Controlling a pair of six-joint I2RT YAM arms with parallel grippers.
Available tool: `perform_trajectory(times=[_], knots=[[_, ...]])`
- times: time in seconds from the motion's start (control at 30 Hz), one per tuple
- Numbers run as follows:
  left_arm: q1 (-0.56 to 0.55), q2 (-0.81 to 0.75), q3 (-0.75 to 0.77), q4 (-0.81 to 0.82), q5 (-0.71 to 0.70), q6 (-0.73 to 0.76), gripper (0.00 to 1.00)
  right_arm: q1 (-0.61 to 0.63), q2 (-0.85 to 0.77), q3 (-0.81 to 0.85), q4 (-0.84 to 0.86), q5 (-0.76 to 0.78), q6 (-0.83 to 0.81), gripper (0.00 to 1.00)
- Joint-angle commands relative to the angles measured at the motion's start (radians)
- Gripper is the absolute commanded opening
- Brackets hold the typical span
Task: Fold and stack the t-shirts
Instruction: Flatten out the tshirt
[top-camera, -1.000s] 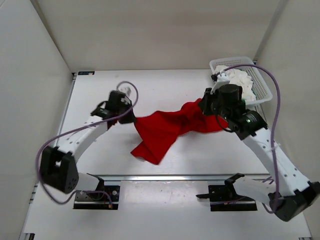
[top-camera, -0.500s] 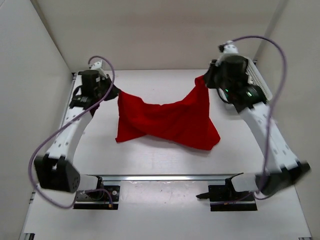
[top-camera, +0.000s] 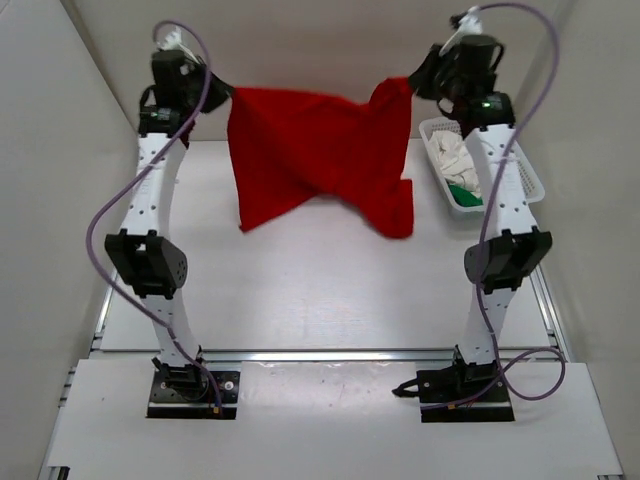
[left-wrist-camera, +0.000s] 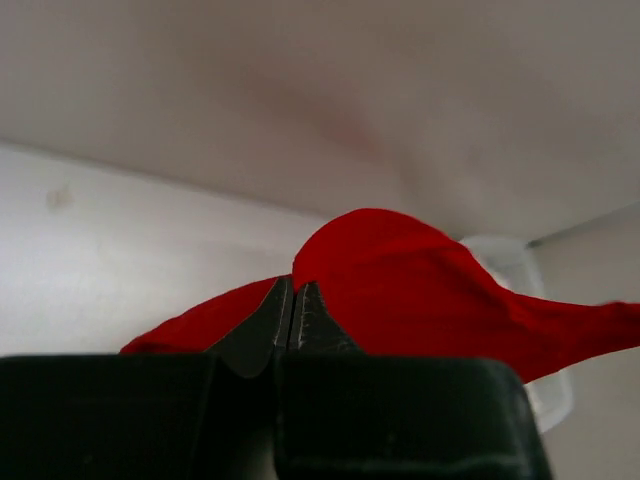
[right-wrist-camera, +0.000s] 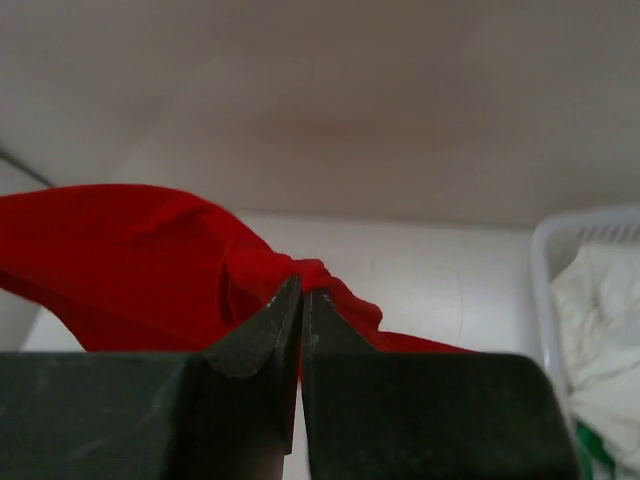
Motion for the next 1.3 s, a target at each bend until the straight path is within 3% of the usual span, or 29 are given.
perform_trajectory(times=[0.0,0.1,0.33,0.53,0.67,0.73,0.83,1.03,1.17,1.27], knots=[[0.074,-0.101,0.092,0.086,0.073,-0.111,0.00,-0.025,-0.188,0.136,0.268,-0.050,0.052,0.00],[0.136,-0.171,0.045,0.135,0.081,-0.110,0.00,0.011,-0.274,0.099,0.305,0.005,-0.015,0.00],[0.123,-0.380,-0.318,0.201,-0.045,0.013,0.00,-0.014,-0.473,-0.381,0.304,-0.033,-0.016,0.00],[0.102,-0.612,-0.867,0.341,-0.138,0.045,0.00,-0.017,-0.774,-1.180,0.475,-0.030,0.053,0.00],[0.029,-0.694,-1.192,0.378,-0.188,0.062,0.00,-0.012,-0.900,-1.530,0.503,-0.067,0.104,0.00],[0.055,-0.704,-1.344,0.392,-0.141,0.031,0.00,0.000,-0.958,-1.687,0.495,-0.067,0.129,0.00],[0.129,-0.705,-1.460,0.409,-0.039,-0.011,0.00,0.014,-1.054,-1.832,0.468,-0.068,0.173,0.00],[0.157,-0.783,-1.521,0.301,-0.025,0.037,0.00,0.061,-1.284,-1.956,0.269,-0.056,0.279,0.00],[0.199,-0.862,-1.560,0.199,-0.022,0.111,0.00,0.194,-1.470,-2.027,0.131,-0.048,0.435,0.00],[0.157,-0.949,-1.577,0.146,-0.089,0.136,0.00,0.323,-1.601,-2.045,0.069,0.010,0.556,0.00]])
